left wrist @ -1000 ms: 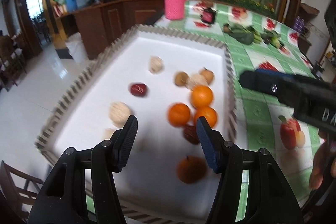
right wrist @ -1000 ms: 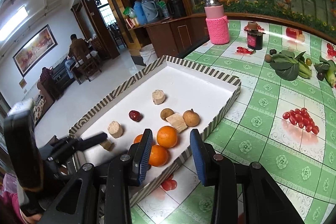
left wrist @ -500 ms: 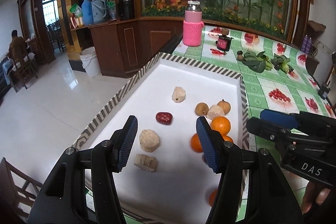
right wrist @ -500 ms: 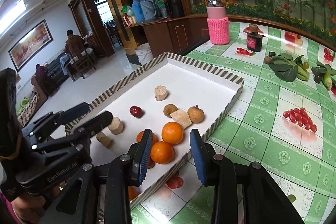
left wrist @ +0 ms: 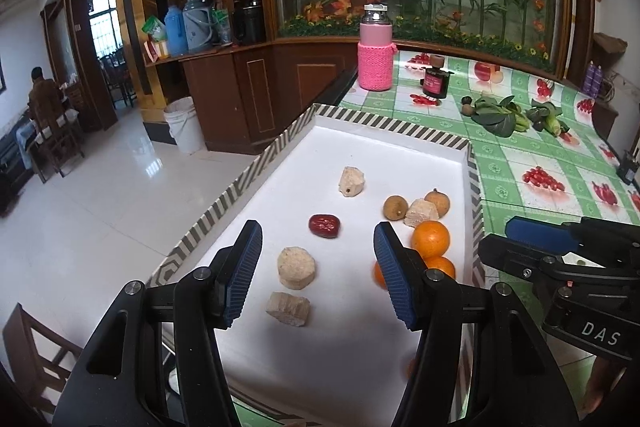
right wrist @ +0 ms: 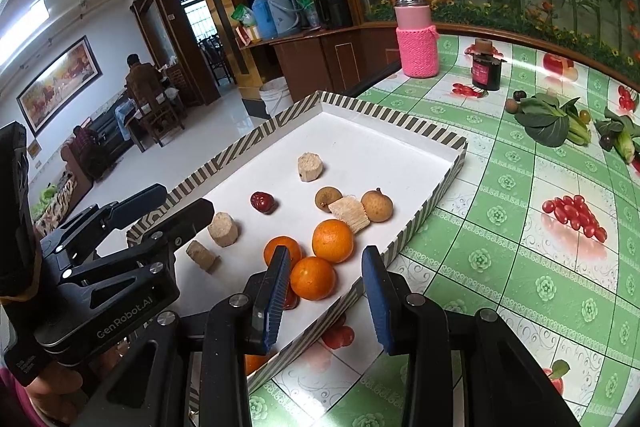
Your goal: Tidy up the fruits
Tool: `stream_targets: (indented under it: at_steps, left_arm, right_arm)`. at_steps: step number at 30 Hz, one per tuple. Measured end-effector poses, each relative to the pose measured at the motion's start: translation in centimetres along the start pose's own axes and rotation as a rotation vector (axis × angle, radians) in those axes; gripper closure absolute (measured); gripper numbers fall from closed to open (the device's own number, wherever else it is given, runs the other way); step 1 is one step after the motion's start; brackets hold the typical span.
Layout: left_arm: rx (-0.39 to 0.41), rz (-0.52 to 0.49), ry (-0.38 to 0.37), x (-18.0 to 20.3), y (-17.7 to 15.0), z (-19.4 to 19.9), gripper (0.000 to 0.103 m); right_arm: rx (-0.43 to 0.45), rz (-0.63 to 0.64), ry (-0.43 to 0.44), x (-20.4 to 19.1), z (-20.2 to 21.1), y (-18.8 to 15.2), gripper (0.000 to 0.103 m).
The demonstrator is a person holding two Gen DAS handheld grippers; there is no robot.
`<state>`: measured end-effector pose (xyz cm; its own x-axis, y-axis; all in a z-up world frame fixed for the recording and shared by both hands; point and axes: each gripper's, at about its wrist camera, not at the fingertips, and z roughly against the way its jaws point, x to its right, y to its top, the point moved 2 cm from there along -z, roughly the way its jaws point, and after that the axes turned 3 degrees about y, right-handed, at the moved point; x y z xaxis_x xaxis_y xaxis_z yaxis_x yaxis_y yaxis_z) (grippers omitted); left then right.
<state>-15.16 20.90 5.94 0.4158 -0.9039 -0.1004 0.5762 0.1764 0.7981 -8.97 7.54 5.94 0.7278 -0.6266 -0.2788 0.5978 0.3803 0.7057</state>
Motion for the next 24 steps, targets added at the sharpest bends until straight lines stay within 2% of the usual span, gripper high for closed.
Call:
stream_targets:
  at_steps: [5,15,24]
  left_arm:
    - [0.005,-0.015,0.012,0.13,-0.01,0.07,0.045]
    - [-0.002,-0.002,-0.029,0.18,-0.14,0.1,0.045]
    - [-0.004,0.005,-0.03,0.06,-0.11,0.01,0.045]
  right_arm:
    - [-0.009,0.007,0.002,-0.34,-0.22,-0.12,0.067]
    - [-0.014,0.013,0.003,-0.38,-0.56,0.04,0.067]
    - [-0.023,0.012,0.005,-0.14,-0.85,-0.07,0.067]
